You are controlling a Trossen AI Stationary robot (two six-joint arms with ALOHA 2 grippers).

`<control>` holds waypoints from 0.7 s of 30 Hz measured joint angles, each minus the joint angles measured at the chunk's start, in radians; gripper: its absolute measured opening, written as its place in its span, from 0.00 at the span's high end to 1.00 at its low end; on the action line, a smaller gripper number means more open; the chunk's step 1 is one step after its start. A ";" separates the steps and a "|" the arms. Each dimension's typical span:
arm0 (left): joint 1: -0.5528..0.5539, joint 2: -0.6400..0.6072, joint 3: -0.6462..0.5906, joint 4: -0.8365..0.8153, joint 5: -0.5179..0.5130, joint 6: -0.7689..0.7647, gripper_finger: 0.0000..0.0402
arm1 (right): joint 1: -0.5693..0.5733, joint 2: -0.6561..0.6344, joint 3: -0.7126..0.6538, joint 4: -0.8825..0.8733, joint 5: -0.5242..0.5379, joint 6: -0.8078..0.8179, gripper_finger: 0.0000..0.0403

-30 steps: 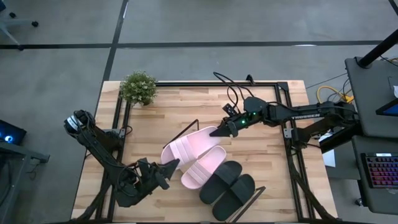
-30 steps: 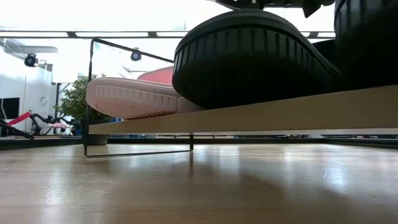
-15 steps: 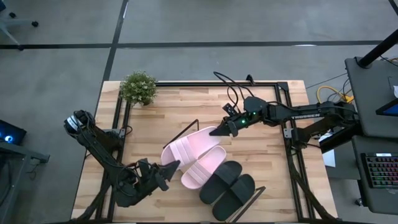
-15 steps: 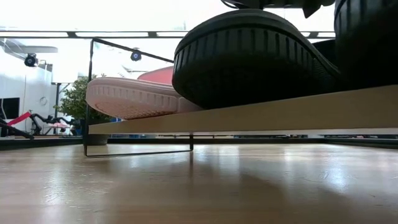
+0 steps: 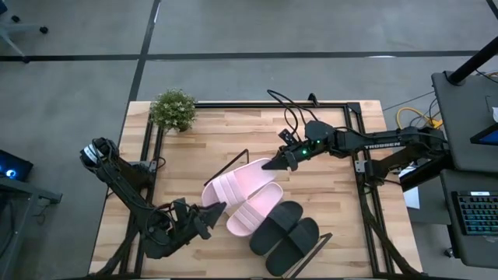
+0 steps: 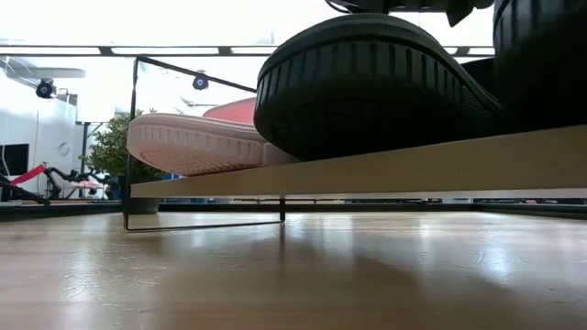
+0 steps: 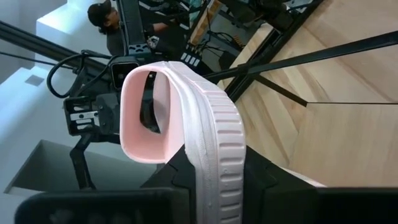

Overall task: Pick and place slides into the shelf
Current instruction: Put the pink slipper on the shelf beside the other pink slipper

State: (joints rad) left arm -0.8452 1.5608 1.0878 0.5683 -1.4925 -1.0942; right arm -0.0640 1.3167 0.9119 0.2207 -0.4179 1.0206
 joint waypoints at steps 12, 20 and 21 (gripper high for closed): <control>-0.005 -0.006 -0.001 0.001 0.069 0.090 0.59 | -0.039 0.000 0.000 -0.014 -0.016 -0.003 0.86; -0.010 -0.029 0.058 0.012 0.139 0.361 0.59 | -0.092 -0.002 0.001 -0.042 -0.045 -0.009 0.86; -0.012 -0.034 0.062 0.013 0.147 0.373 0.59 | -0.100 -0.002 0.001 -0.045 -0.040 -0.011 0.86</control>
State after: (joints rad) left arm -0.8572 1.5270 1.1499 0.5811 -1.3456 -0.7211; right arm -0.1639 1.3145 0.9127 0.1754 -0.4577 1.0101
